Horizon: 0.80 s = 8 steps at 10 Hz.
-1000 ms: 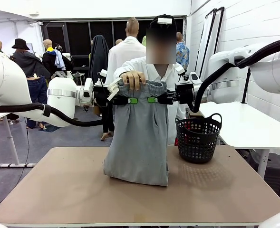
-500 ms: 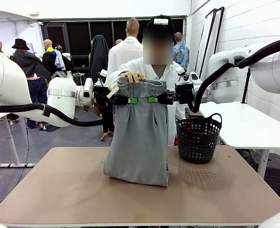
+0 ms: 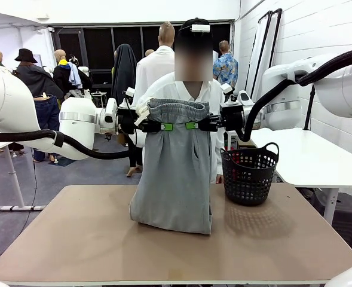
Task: Fold the training pants.
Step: Fold the Training pants in half.
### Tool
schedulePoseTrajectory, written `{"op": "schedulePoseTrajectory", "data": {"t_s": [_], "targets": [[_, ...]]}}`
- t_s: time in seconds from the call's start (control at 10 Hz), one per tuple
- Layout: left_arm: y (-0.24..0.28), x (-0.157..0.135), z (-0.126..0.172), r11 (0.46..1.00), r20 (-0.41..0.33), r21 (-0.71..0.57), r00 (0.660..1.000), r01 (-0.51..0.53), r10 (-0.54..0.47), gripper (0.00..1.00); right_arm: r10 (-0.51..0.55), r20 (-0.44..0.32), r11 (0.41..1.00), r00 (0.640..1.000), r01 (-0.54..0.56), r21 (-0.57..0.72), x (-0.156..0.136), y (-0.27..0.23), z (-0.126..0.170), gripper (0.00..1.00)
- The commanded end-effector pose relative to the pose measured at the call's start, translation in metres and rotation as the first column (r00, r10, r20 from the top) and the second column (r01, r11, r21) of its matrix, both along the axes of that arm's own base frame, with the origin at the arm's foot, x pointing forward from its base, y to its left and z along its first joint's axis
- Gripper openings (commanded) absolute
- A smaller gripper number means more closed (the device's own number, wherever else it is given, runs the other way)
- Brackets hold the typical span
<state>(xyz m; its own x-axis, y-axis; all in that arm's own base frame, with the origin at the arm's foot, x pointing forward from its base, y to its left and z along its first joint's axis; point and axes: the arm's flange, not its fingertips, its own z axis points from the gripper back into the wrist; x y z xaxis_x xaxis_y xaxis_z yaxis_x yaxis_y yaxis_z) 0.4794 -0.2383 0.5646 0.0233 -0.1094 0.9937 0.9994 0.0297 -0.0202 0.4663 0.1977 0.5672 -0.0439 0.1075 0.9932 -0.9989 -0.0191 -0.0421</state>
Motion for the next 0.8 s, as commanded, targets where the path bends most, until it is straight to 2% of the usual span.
{"op": "schedulePoseTrajectory", "data": {"t_s": [0.0, 0.7], "targets": [[0.0007, -0.0033, 0.0017, 1.0, 0.003, -0.018, 1.0, -0.001, 0.001, 0.0, 0.006, 0.001, 1.0, 1.0, -0.006, 0.002, -0.0013, 0.0012, 0.0019, 0.0], [0.0007, -0.0033, 0.0017, 1.0, 0.003, -0.018, 1.0, -0.001, 0.001, 0.0, 0.006, 0.001, 1.0, 1.0, -0.006, 0.002, -0.0013, 0.0012, 0.0019, 0.0]]}}
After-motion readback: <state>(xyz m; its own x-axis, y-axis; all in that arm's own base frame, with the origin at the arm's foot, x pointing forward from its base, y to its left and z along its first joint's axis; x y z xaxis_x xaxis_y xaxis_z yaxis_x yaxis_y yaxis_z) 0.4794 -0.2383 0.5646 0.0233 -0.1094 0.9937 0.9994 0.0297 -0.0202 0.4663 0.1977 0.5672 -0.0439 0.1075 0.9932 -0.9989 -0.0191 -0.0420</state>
